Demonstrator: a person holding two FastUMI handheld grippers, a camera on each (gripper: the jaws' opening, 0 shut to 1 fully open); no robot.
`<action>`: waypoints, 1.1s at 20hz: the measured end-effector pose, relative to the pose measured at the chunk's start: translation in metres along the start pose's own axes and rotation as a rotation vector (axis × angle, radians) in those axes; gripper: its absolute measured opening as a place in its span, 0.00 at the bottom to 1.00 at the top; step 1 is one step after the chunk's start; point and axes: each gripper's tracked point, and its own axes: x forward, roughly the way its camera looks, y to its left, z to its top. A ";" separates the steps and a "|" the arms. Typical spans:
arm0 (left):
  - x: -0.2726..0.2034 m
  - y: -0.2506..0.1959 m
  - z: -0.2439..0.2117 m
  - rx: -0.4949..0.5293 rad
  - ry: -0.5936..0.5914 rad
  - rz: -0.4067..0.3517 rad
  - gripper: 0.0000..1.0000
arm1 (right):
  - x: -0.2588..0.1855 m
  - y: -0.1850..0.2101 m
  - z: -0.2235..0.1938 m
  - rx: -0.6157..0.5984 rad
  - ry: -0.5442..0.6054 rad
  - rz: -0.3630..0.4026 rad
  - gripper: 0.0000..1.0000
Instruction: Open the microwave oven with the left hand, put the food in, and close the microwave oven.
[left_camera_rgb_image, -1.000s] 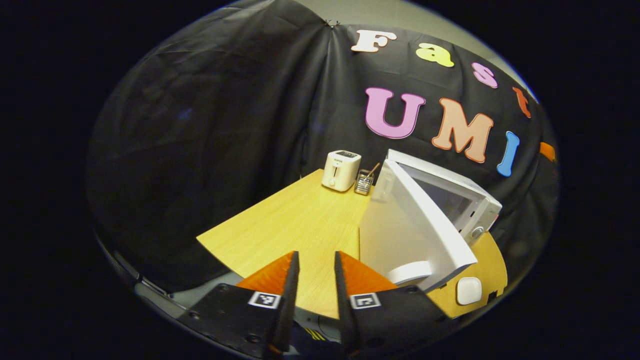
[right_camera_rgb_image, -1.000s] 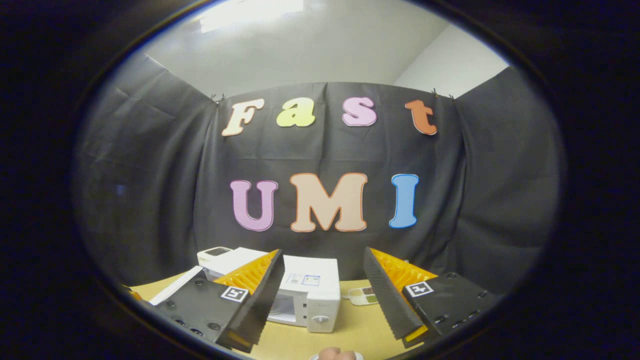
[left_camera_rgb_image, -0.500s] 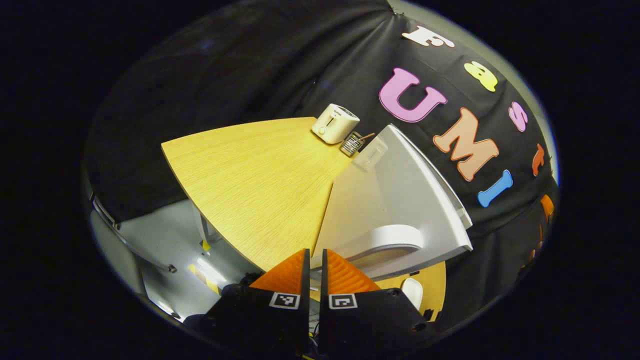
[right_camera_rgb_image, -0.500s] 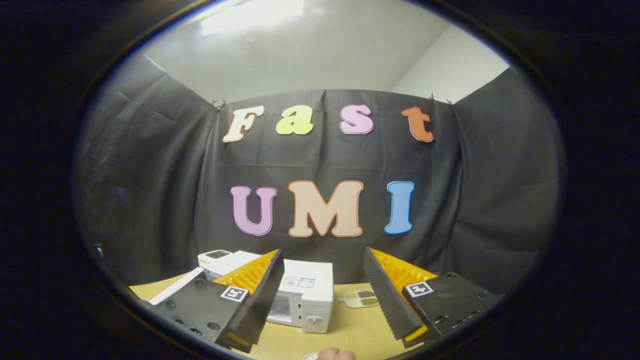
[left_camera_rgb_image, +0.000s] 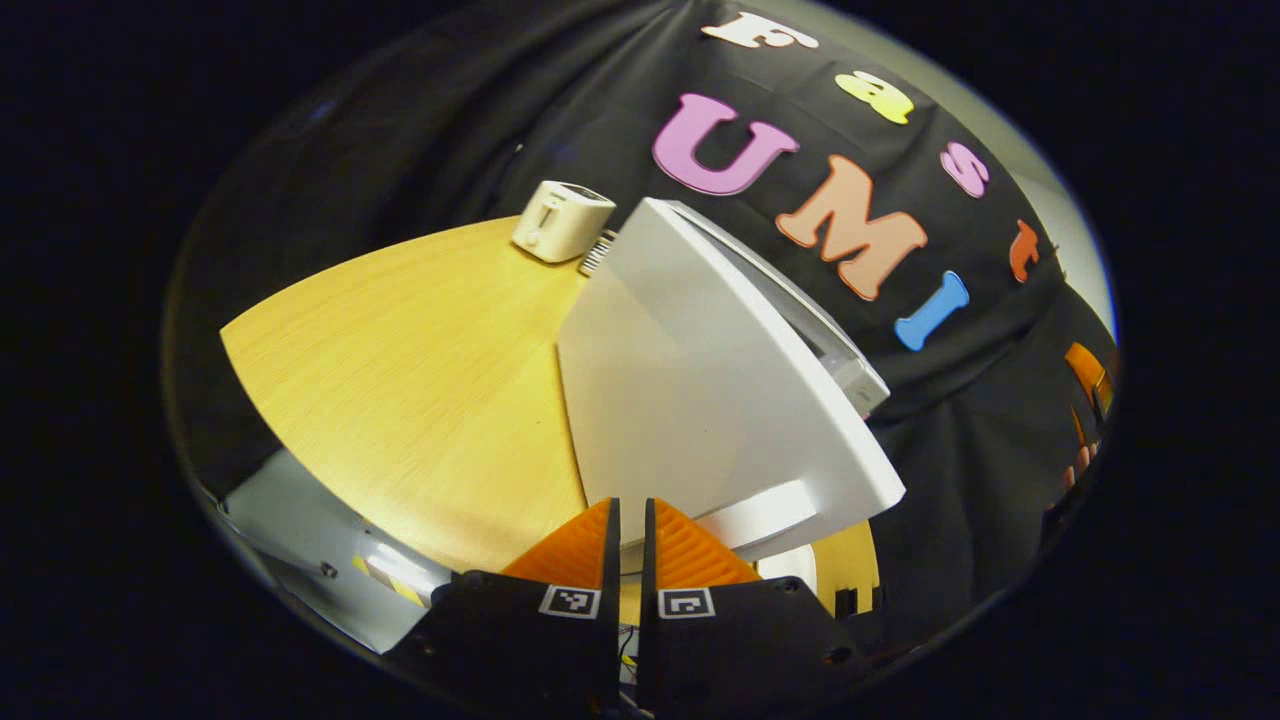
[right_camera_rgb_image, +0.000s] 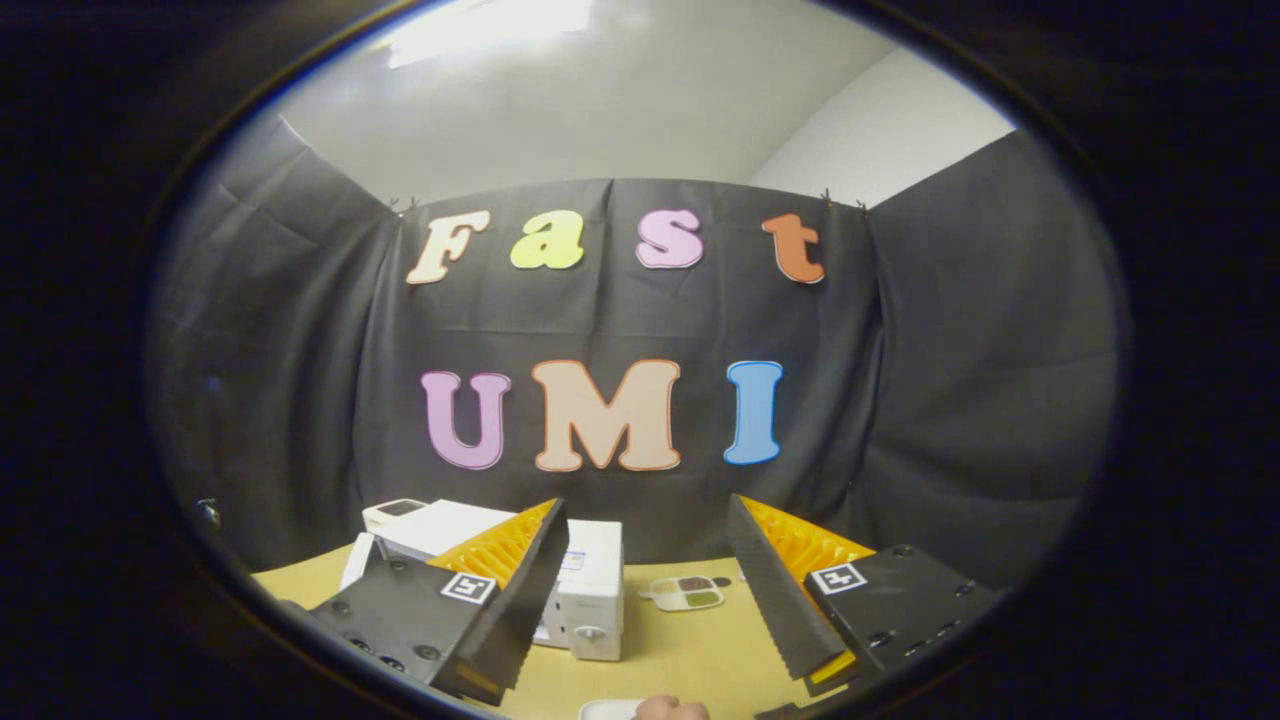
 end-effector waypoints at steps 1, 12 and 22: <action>0.006 -0.010 -0.001 0.025 0.012 -0.018 0.07 | -0.001 -0.007 0.004 -0.001 -0.004 -0.018 0.88; 0.081 -0.088 0.007 0.159 0.070 -0.139 0.07 | -0.013 -0.090 0.002 -0.043 0.024 -0.189 0.88; 0.128 -0.132 0.027 0.265 0.045 -0.200 0.07 | -0.016 -0.100 0.007 -0.039 0.026 -0.222 0.88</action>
